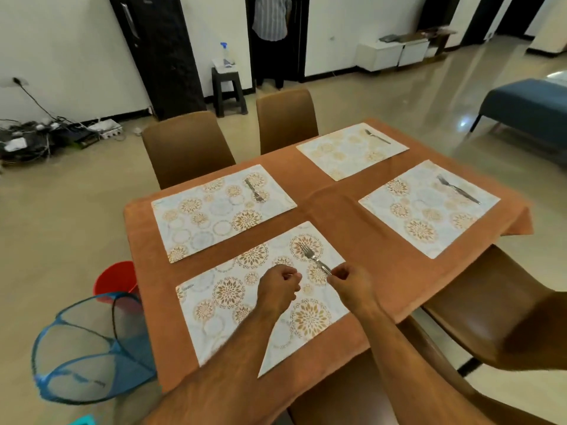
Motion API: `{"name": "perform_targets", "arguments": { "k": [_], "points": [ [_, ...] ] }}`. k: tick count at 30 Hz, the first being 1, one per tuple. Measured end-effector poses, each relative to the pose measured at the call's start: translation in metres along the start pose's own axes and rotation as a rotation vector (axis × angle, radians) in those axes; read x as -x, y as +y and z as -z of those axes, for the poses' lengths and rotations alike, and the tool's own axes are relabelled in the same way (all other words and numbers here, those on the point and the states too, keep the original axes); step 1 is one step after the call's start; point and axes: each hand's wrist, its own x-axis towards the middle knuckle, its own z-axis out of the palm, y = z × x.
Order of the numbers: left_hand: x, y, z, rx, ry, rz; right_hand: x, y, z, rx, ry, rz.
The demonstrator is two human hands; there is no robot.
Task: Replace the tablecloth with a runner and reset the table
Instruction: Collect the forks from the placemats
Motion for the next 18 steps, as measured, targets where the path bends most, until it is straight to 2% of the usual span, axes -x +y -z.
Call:
{"name": "perform_targets", "arguments": {
  "k": [9,18],
  "points": [
    [-0.062,-0.014,-0.047,0.011,-0.039,0.137,-0.078,0.016,-0.008,0.134,-0.038,-0.045],
    [-0.11,-0.025,-0.084,0.014,0.02,0.23,-0.127,0.029,-0.031,0.273,-0.099,-0.039]
  ]
}}
